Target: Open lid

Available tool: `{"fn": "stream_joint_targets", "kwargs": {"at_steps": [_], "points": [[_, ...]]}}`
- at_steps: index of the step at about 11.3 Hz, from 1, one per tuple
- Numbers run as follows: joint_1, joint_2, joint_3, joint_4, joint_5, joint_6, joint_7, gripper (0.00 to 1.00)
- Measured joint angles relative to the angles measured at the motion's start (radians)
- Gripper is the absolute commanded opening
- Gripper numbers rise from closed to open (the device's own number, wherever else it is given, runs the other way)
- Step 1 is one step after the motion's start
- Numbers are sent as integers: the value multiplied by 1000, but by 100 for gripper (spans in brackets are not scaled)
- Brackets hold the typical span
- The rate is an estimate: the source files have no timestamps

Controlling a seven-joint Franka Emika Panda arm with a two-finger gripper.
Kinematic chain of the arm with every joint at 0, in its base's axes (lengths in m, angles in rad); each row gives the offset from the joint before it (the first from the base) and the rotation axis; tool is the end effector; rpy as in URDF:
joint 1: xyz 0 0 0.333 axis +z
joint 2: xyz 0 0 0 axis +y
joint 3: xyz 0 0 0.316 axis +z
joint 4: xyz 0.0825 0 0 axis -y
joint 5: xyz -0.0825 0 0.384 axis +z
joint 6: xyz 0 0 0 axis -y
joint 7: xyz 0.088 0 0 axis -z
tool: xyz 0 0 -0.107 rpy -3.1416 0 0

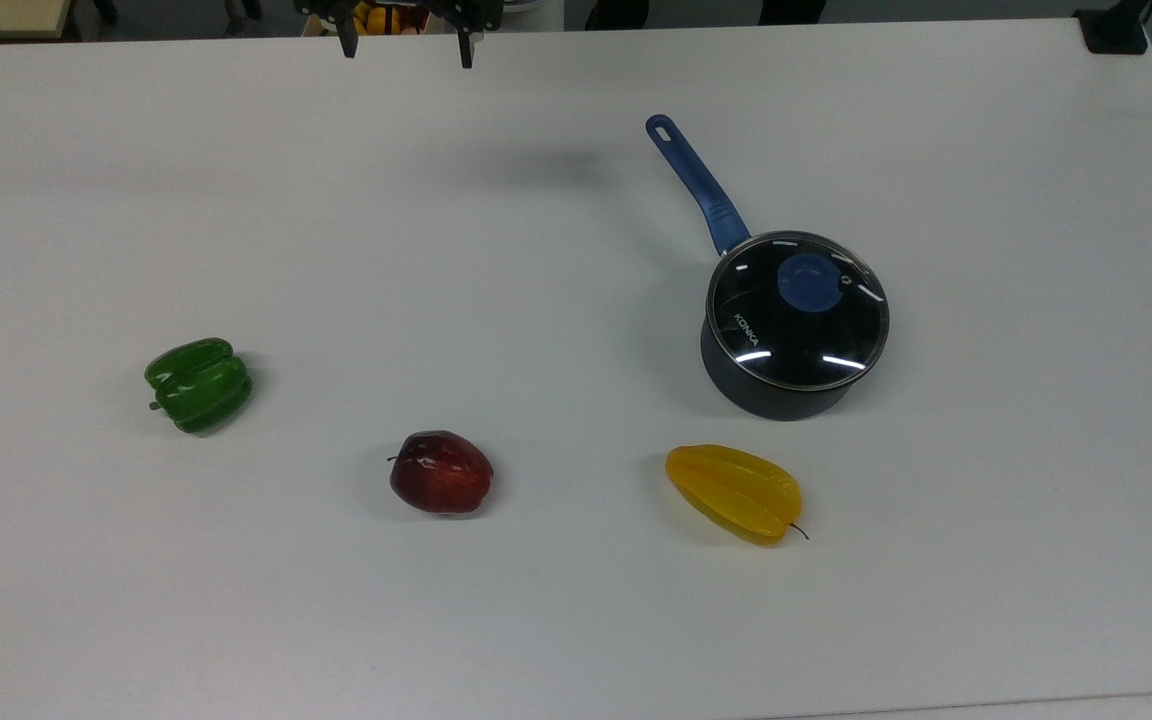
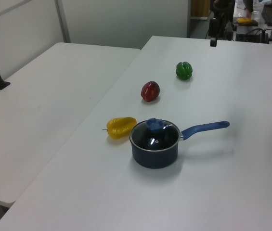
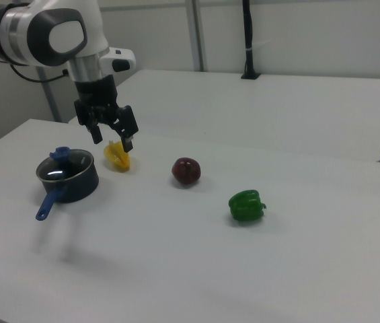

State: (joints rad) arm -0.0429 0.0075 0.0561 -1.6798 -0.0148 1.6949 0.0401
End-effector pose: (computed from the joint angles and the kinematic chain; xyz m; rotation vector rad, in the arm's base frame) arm 0.5646 0.0059 0.5794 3.1272 -0.0393 0.0125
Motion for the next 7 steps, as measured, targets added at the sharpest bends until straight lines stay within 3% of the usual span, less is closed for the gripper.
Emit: {"fn": "stream_joint_targets", "kwargs": {"at_steps": [3, 7], "points": [[25, 5, 23, -1, 11, 35, -1, 100], [153, 55, 110, -10, 14, 174, 61, 100]]}}
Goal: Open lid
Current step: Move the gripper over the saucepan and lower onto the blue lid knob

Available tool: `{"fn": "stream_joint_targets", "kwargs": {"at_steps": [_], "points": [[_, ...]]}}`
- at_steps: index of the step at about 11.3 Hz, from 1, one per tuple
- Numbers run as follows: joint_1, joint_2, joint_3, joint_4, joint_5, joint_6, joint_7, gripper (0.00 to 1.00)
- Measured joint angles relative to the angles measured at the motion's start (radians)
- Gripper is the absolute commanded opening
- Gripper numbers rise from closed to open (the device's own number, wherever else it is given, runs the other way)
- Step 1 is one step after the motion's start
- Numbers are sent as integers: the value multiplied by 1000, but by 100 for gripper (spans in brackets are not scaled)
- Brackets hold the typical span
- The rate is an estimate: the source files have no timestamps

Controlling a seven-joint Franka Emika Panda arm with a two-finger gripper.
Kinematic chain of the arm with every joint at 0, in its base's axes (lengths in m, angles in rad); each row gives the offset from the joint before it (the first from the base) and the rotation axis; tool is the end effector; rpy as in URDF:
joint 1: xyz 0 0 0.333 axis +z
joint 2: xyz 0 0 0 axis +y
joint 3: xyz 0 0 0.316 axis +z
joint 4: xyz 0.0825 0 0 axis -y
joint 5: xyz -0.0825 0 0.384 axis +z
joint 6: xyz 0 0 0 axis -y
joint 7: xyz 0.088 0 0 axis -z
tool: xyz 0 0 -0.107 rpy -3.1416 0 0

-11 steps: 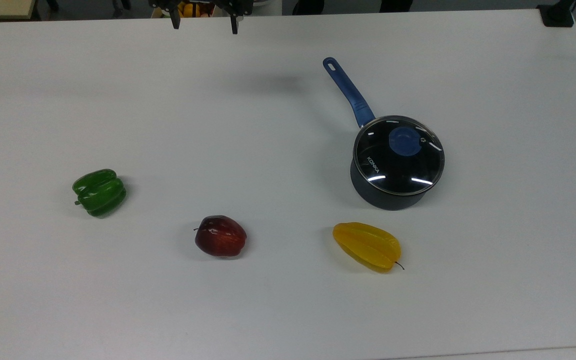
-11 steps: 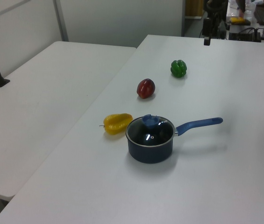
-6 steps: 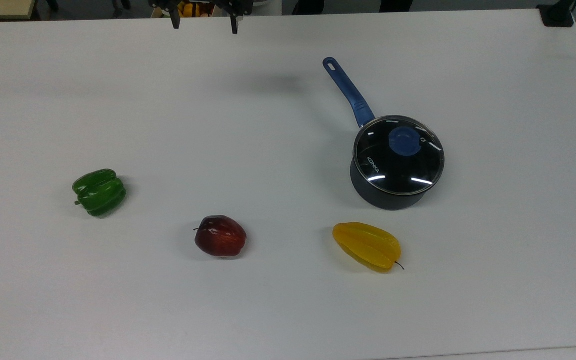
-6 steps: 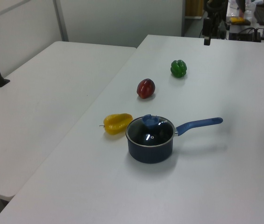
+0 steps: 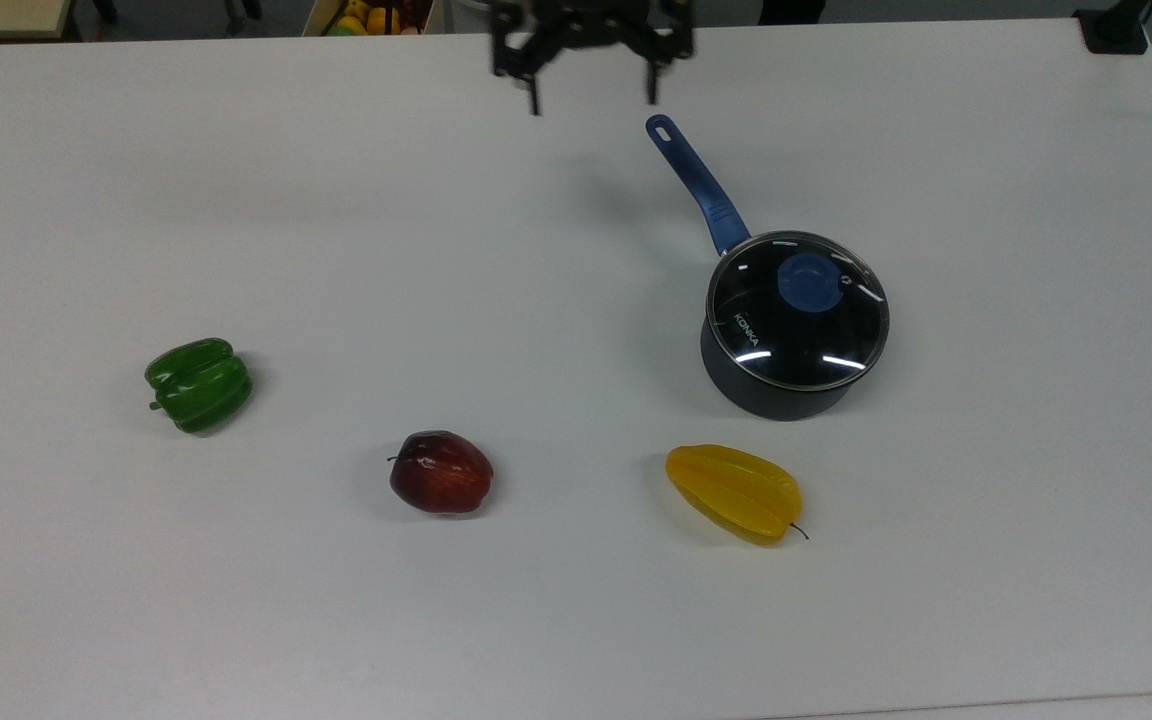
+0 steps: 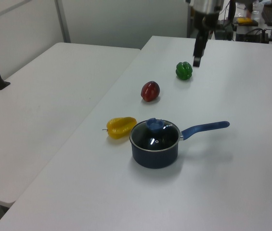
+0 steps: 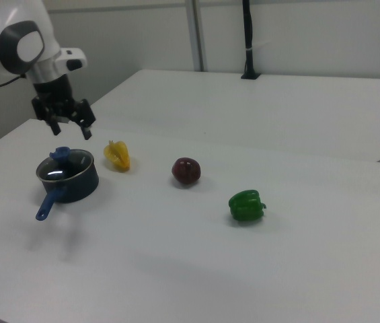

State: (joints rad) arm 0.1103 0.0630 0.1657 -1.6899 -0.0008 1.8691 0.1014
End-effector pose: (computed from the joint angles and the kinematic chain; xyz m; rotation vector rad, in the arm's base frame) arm 0.5727 0.1595 0.5592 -3.0935 -0.2696 -0.1759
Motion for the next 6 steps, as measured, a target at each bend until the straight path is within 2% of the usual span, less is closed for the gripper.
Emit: {"fn": "stream_joint_targets", "kwargs": {"at_steps": [2, 4, 6], "points": [[66, 58, 34, -4, 0, 88, 88, 100], [134, 121, 37, -4, -9, 192, 180, 100], [181, 184, 38, -4, -73, 289, 263, 100]]}}
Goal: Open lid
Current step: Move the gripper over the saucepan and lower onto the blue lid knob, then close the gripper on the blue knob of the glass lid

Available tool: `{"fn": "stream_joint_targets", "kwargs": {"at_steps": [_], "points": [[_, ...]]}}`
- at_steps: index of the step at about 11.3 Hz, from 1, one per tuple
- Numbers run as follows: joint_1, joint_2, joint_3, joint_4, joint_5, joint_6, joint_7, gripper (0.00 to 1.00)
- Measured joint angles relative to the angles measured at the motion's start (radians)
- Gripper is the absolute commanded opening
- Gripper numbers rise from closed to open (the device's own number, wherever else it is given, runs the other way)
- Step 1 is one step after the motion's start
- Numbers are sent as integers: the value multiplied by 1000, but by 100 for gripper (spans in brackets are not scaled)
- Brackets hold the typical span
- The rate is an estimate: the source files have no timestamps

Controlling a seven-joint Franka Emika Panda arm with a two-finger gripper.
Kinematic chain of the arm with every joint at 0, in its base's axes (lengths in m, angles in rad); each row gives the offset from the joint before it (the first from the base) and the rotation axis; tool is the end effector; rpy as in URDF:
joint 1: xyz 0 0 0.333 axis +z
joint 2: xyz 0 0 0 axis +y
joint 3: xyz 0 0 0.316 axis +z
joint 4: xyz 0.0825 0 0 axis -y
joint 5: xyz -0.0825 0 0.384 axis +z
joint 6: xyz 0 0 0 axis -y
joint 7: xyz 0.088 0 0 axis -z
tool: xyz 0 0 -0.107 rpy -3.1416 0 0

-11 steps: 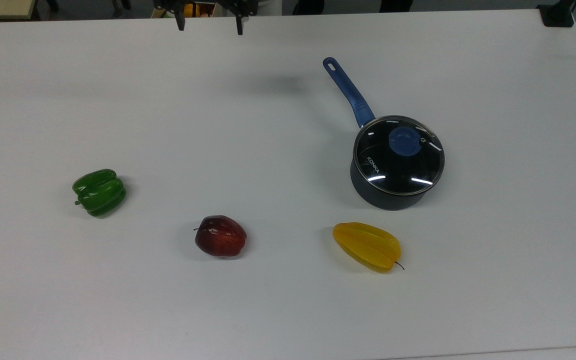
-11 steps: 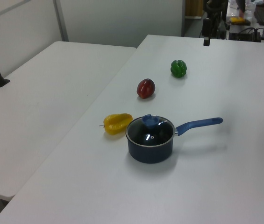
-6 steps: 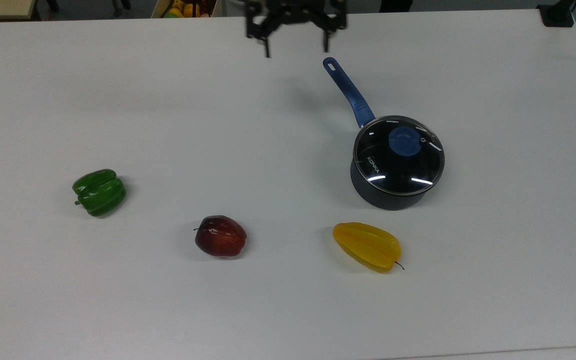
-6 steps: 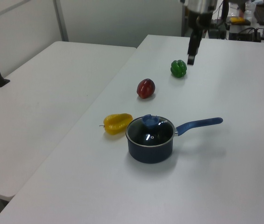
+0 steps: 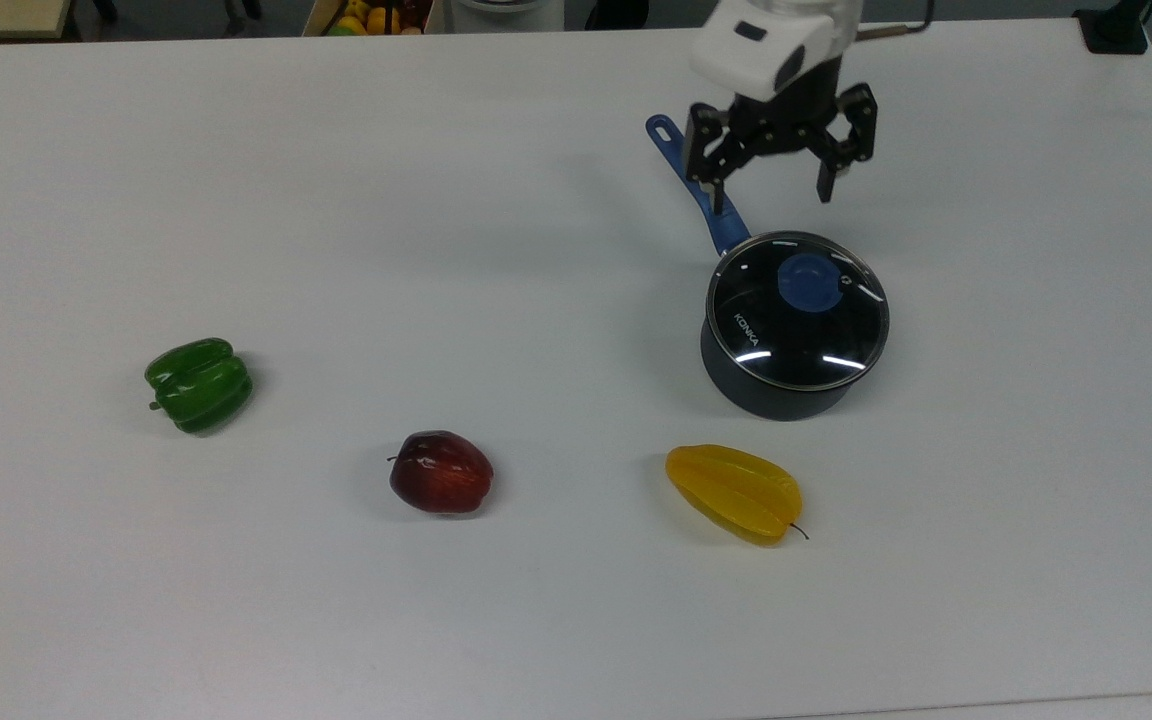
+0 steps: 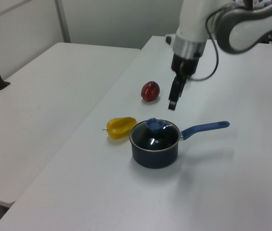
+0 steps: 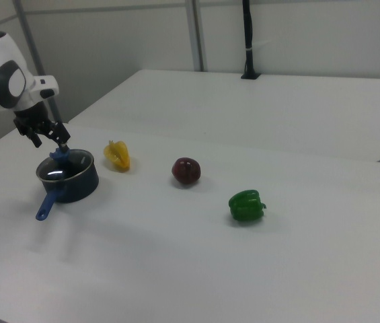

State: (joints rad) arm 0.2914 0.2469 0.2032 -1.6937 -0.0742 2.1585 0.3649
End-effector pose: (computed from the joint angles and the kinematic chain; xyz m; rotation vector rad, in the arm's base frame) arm 0.5817 0.2979 0.4749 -3.0389 -0.2320 -0.3219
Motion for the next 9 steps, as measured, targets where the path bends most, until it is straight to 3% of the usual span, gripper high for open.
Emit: {"fn": "stream_joint_targets", "kwargs": {"at_steps": [2, 5, 9], "points": [[39, 59, 0, 0, -89, 92, 83, 100], [45, 130, -1, 23, -139, 167, 170, 100], [42, 163, -2, 70, -160, 170, 196, 84]]}}
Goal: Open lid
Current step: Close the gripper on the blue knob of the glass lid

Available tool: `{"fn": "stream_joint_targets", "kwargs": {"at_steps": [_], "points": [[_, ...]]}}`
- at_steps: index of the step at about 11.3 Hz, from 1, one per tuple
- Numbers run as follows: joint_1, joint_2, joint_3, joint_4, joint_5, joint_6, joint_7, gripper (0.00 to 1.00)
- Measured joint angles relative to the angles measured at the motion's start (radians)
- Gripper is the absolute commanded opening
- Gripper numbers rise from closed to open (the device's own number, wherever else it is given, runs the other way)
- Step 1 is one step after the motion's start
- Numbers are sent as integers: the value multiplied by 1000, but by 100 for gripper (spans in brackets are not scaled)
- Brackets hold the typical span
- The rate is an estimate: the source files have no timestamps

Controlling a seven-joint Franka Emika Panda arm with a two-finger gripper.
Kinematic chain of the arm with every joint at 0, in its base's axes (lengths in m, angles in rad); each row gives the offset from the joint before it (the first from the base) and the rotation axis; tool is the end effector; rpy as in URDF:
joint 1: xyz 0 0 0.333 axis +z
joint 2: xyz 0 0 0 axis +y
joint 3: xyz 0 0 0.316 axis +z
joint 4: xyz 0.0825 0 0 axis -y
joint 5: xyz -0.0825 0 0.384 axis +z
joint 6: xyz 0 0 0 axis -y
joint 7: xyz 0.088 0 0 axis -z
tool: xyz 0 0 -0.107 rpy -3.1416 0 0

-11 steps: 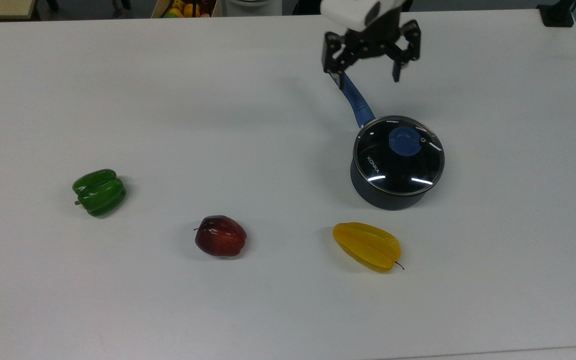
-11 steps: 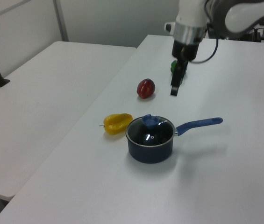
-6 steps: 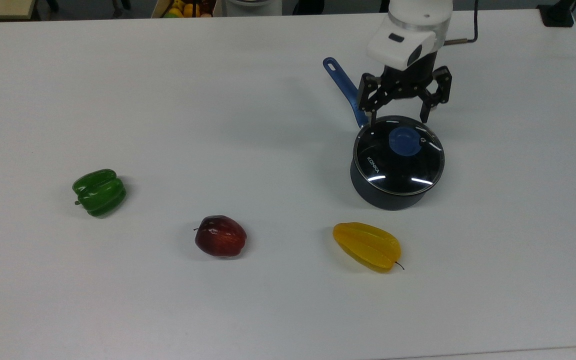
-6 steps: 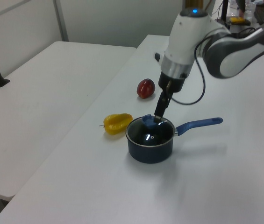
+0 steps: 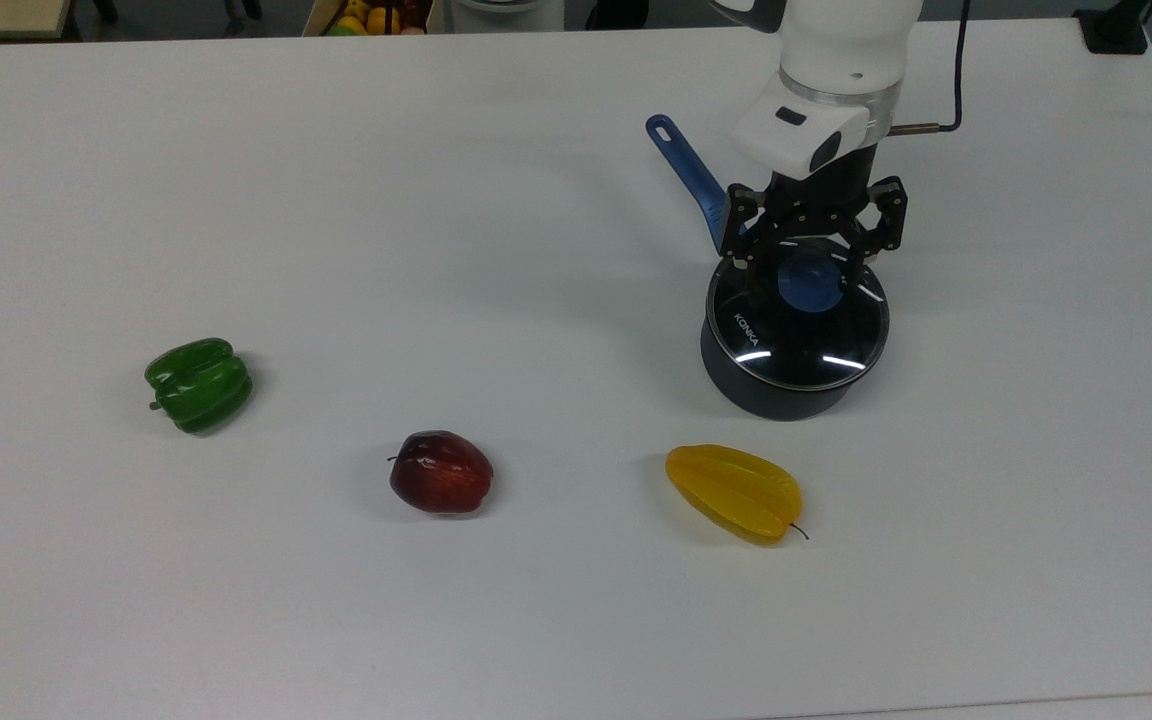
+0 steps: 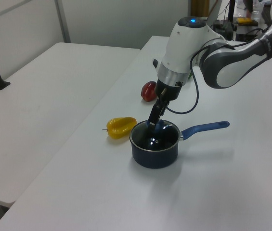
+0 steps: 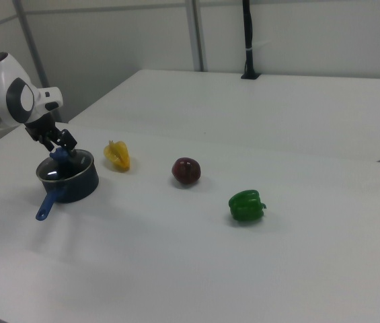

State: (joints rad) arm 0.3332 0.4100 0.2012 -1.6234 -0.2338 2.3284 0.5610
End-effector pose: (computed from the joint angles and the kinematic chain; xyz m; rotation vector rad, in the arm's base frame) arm 0.6109 0.3356 0.4206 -3.0405 -0.1213 -0.4922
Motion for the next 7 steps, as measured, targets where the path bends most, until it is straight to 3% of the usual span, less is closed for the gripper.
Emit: {"fn": "stream_joint_targets", "kwargs": {"at_steps": [5, 7], "points": [[13, 1, 1, 2, -20, 0, 2, 84], [30, 2, 1, 2, -27, 0, 18, 76]]}}
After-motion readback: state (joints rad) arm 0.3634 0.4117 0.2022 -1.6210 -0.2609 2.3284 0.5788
